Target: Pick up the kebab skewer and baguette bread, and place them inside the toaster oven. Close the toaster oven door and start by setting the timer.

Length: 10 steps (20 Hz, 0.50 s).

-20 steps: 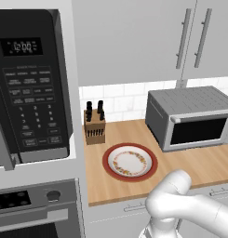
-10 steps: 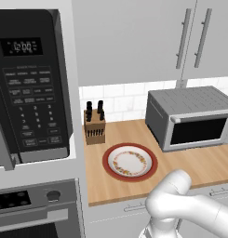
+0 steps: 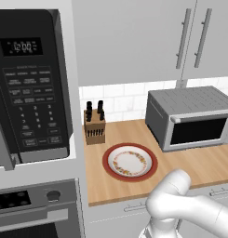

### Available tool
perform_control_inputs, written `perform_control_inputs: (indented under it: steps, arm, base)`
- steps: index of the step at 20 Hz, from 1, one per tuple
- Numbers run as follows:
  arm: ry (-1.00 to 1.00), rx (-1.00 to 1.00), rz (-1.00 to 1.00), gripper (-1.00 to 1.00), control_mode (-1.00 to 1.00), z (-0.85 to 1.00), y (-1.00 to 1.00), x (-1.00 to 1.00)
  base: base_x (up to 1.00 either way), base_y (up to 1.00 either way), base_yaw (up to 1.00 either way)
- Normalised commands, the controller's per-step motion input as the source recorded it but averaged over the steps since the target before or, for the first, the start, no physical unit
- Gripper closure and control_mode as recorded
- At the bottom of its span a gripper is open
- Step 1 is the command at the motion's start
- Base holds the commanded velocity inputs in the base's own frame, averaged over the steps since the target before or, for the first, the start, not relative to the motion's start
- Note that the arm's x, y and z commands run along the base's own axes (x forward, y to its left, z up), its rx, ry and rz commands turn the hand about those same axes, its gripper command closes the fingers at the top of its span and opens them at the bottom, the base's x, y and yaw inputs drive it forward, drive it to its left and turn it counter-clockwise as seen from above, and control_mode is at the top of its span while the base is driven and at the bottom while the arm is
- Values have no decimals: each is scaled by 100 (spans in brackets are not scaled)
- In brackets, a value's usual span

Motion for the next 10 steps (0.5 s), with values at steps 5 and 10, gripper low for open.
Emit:
perform_control_inputs:
  steps: [5,10]
  arm:
    - [0,0,0,-100,-100,-5,3,27]
    - [0,0,0,-100,-100,0,6,13]
  base:
    - [0,0,0]
    - [0,0,0]
